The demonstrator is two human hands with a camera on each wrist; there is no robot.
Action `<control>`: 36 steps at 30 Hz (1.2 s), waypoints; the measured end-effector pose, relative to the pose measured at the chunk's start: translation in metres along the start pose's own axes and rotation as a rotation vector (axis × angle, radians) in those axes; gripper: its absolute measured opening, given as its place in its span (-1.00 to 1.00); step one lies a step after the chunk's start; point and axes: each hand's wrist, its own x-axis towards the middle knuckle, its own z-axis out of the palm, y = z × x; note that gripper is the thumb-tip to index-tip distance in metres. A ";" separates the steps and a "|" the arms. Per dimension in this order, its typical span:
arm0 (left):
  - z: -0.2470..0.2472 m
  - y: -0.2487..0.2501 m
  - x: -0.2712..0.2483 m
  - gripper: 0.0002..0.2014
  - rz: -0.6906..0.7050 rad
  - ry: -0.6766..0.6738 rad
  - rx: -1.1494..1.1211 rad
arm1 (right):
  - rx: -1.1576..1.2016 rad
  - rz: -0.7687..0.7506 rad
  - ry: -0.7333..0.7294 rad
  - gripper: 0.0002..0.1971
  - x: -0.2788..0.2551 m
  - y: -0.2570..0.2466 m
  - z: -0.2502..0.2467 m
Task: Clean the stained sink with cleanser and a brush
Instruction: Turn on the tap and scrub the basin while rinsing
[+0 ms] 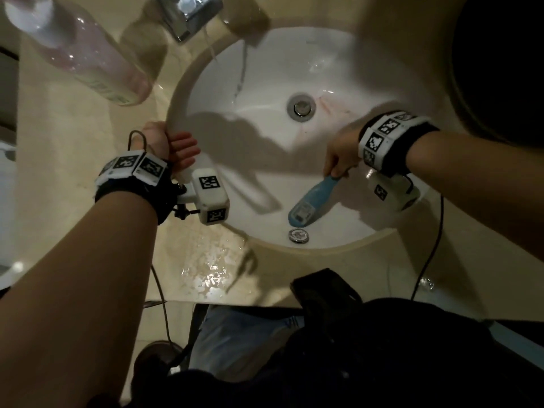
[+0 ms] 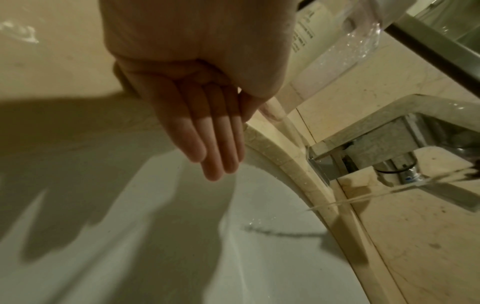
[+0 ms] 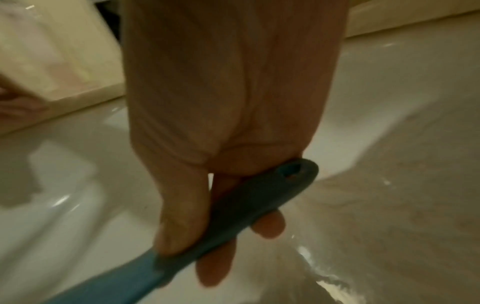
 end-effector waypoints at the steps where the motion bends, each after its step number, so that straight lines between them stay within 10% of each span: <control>1: 0.000 0.000 0.000 -0.55 0.001 -0.004 0.005 | 0.002 0.021 0.055 -0.73 0.005 0.000 0.001; 6: -0.001 0.000 -0.002 -0.54 0.007 -0.015 0.004 | 0.121 0.121 0.574 -0.81 0.000 0.001 -0.016; 12: -0.002 0.001 -0.004 -0.53 0.007 -0.032 -0.001 | 0.140 -0.087 0.250 -0.74 0.028 -0.041 -0.003; 19: -0.004 0.000 -0.009 -0.54 0.020 -0.057 -0.034 | 0.277 0.410 0.621 -0.59 0.028 0.022 -0.005; 28: -0.004 0.002 -0.008 -0.55 0.009 -0.056 -0.010 | 0.325 -0.161 0.215 -0.74 0.023 -0.060 0.010; 36: -0.005 0.001 -0.007 -0.54 0.007 -0.072 -0.010 | 0.420 0.403 0.635 -0.64 0.015 0.012 -0.010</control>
